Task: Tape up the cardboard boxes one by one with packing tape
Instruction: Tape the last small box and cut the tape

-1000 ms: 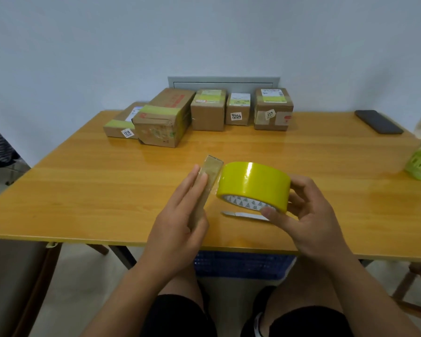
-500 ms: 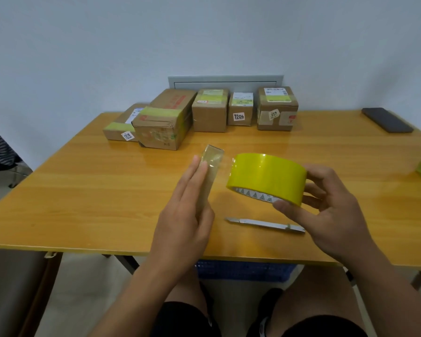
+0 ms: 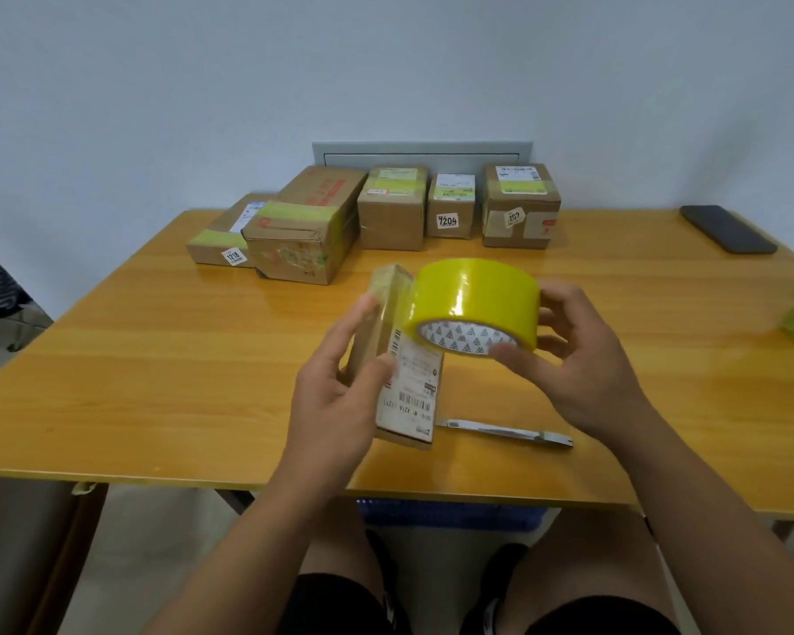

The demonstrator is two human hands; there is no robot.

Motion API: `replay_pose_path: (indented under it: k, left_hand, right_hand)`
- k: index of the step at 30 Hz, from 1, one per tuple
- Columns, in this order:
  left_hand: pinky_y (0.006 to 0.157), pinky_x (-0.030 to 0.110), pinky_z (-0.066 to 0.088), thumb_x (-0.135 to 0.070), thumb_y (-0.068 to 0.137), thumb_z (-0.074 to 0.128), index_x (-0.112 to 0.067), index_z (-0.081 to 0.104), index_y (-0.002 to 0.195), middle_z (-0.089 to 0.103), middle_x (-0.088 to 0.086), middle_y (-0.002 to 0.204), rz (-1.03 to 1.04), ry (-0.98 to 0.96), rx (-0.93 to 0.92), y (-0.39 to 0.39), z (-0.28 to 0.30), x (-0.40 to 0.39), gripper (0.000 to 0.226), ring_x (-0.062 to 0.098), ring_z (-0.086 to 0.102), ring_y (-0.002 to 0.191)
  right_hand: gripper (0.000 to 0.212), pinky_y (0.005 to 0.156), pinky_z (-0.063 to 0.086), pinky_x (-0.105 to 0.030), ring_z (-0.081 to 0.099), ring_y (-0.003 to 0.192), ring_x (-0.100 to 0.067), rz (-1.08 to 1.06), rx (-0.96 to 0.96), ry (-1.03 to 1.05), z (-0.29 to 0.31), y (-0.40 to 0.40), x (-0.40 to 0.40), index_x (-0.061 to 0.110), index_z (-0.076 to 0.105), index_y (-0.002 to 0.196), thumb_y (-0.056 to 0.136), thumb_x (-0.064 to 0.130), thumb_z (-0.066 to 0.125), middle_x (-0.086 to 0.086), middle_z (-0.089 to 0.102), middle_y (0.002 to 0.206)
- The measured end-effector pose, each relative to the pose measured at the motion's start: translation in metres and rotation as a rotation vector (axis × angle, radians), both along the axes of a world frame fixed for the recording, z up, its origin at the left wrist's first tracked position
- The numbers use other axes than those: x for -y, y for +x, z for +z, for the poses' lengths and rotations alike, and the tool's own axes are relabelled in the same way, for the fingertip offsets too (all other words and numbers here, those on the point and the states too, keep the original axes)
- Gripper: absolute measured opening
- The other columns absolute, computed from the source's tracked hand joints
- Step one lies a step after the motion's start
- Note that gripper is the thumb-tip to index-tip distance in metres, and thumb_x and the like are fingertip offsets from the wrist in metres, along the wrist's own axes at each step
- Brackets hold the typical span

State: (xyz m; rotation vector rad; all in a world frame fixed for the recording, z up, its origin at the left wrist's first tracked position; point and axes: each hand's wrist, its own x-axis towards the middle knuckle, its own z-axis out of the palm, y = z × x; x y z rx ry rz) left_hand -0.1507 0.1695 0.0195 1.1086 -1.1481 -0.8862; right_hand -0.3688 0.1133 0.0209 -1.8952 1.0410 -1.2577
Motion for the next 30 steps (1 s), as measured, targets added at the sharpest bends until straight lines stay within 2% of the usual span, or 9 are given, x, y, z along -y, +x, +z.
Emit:
replay_pose_path:
  k: [3,6,14,17,20,22,25,28,30]
  left_hand:
    - [0.066,0.036,0.06,0.0,0.099,0.047,-0.037,0.057,0.127,0.074,-0.013,0.105,-0.012,0.211,-0.284,0.007,0.0,0.02,0.047,0.02,0.073,0.092]
    - [0.066,0.039,0.06,-0.004,0.098,0.047,-0.027,0.056,0.135,0.075,0.006,0.105,-0.019,0.39,-0.437,0.024,-0.005,0.055,0.044,0.028,0.073,0.095]
    - [0.073,0.038,0.06,-0.005,0.096,0.051,-0.025,0.06,0.13,0.073,0.013,0.111,-0.072,0.52,-0.277,0.07,-0.025,0.108,0.04,0.027,0.072,0.094]
    - [0.087,0.036,0.055,-0.007,0.097,0.055,-0.026,0.057,0.136,0.064,0.006,0.129,-0.098,0.499,0.054,0.082,-0.032,0.115,0.043,0.02,0.066,0.102]
    - [0.097,0.03,0.04,-0.008,0.098,0.053,-0.015,0.052,0.14,0.052,0.003,0.139,0.003,0.329,0.715,0.081,-0.033,0.12,0.042,0.02,0.052,0.122]
    - [0.094,0.034,0.039,-0.011,0.097,0.05,-0.007,0.055,0.13,0.054,0.009,0.134,0.054,0.234,0.992,0.074,-0.036,0.122,0.033,0.028,0.051,0.122]
    - [0.084,0.04,0.047,-0.051,0.092,0.055,-0.012,0.051,0.124,0.057,0.005,0.12,0.054,0.27,1.083,0.067,-0.048,0.117,0.051,0.026,0.054,0.112]
    - [0.097,0.043,0.046,-0.091,0.064,0.049,-0.013,0.031,0.145,0.044,0.004,0.143,-0.019,0.37,1.131,0.063,-0.055,0.111,0.114,0.023,0.043,0.13]
    - [0.104,0.047,0.043,-0.096,0.054,0.048,-0.016,0.019,0.151,0.032,0.005,0.154,-0.035,0.404,1.139,0.063,-0.057,0.112,0.129,0.023,0.035,0.139]
  right_hand:
    - [0.06,0.087,0.055,-0.028,0.057,0.11,-0.005,0.039,-0.077,0.057,0.009,0.019,0.028,0.041,0.043,0.131,0.08,0.033,0.076,0.015,0.054,0.124]
    - [0.067,0.089,0.055,-0.038,0.057,0.108,-0.014,0.042,-0.232,0.051,0.016,0.04,0.067,0.03,0.038,0.144,0.087,0.03,0.073,0.004,0.052,0.128]
    - [0.074,0.094,0.052,-0.046,0.057,0.116,-0.022,0.032,-0.462,0.075,-0.006,0.066,0.118,0.024,0.035,0.146,0.085,0.039,0.073,-0.002,0.053,0.137]
    - [0.073,0.093,0.053,-0.044,0.057,0.116,-0.023,0.039,-0.452,0.048,-0.012,0.072,0.12,0.024,0.035,0.145,0.085,0.036,0.075,-0.002,0.053,0.136]
    - [0.075,0.091,0.053,-0.043,0.057,0.114,-0.021,0.039,-0.43,0.035,-0.019,0.082,0.12,0.026,0.033,0.146,0.085,0.034,0.075,0.001,0.051,0.137]
    - [0.076,0.09,0.053,-0.043,0.057,0.113,-0.021,0.048,-0.435,0.038,-0.023,0.088,0.122,0.026,0.032,0.146,0.084,0.034,0.076,0.002,0.051,0.134]
    - [0.069,0.089,0.054,-0.045,0.058,0.112,-0.021,0.046,-0.415,0.068,-0.024,0.096,0.125,0.025,0.036,0.14,0.084,0.033,0.076,0.001,0.056,0.126]
    - [0.061,0.089,0.055,-0.042,0.057,0.113,-0.018,0.033,-0.402,0.101,-0.026,0.099,0.126,0.022,0.04,0.134,0.085,0.032,0.075,0.001,0.057,0.125]
    - [0.058,0.089,0.055,-0.038,0.056,0.113,-0.016,0.052,-0.374,0.139,-0.029,0.1,0.125,0.023,0.039,0.13,0.085,0.03,0.076,0.003,0.056,0.125]
